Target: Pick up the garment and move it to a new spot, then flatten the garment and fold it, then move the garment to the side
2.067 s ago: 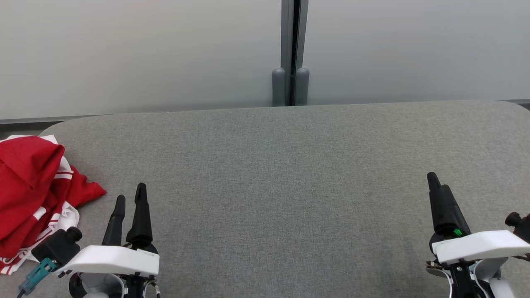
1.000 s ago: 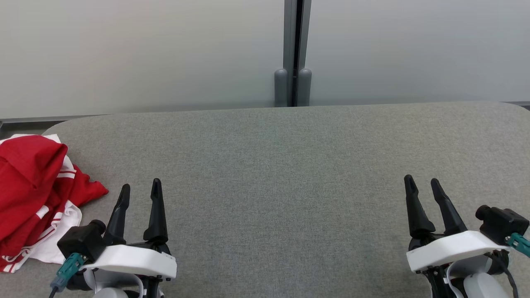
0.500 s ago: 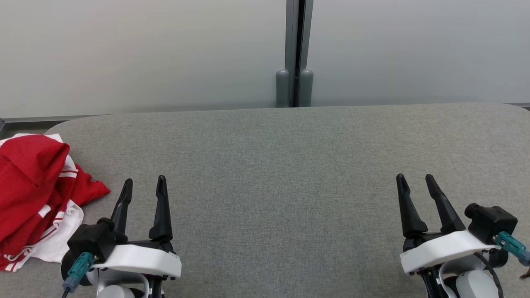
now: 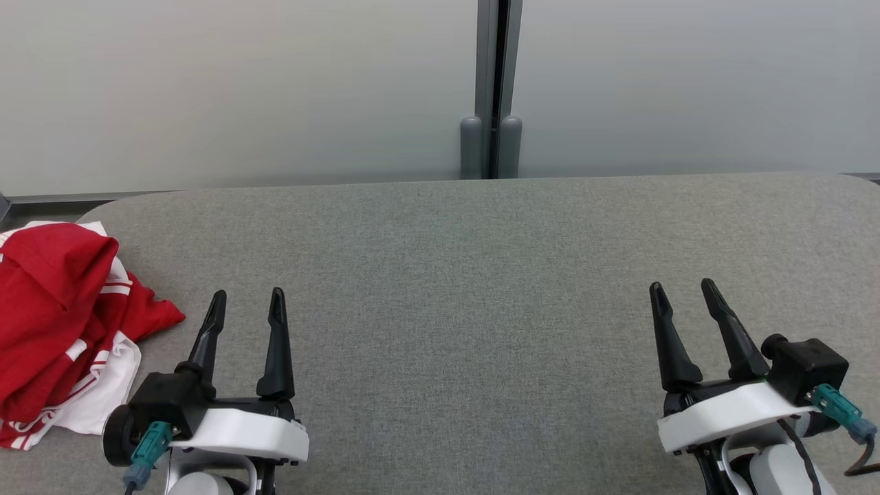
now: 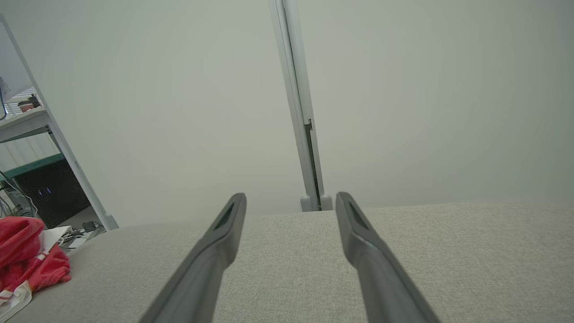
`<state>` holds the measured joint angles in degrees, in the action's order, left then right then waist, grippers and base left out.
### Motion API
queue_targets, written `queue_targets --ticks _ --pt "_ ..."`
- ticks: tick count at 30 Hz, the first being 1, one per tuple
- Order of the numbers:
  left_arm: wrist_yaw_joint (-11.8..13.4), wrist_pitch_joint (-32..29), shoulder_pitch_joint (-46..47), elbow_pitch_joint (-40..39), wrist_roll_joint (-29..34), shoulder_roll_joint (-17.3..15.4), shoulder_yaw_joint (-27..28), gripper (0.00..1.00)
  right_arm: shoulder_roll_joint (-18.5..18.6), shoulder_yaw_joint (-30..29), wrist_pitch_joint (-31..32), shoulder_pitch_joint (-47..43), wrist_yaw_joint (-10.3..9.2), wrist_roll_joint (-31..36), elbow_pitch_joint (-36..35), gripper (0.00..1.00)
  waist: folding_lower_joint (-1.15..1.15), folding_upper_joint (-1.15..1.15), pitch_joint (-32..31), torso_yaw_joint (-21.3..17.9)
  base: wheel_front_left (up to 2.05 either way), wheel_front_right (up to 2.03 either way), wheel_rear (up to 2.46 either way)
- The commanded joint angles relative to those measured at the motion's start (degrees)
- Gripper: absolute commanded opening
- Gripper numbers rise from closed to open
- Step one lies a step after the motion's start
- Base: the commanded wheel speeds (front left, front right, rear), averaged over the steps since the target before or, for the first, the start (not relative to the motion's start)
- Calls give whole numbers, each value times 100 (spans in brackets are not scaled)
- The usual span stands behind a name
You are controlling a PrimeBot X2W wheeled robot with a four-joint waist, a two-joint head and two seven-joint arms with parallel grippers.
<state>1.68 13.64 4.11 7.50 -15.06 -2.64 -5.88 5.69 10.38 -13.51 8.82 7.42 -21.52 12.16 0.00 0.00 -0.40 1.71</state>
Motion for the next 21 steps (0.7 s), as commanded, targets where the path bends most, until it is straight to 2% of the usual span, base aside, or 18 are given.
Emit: queue_targets --ticks 1,13,21 --pt "50 51 107 -45 138 -35 -21 100 50 25 -64 48 12 104 -28 100 0 0 -6 4 0 0 0" --pt "87 159 122 -74 463 -39 -107 100 59 113 -181 79 12 410 -20 100 0 0 -12 31 0 0 0" --pt "95 153 113 -59 400 -38 -126 100 68 132 -176 83 12 383 28 100 0 0 -21 32 0 0 0"
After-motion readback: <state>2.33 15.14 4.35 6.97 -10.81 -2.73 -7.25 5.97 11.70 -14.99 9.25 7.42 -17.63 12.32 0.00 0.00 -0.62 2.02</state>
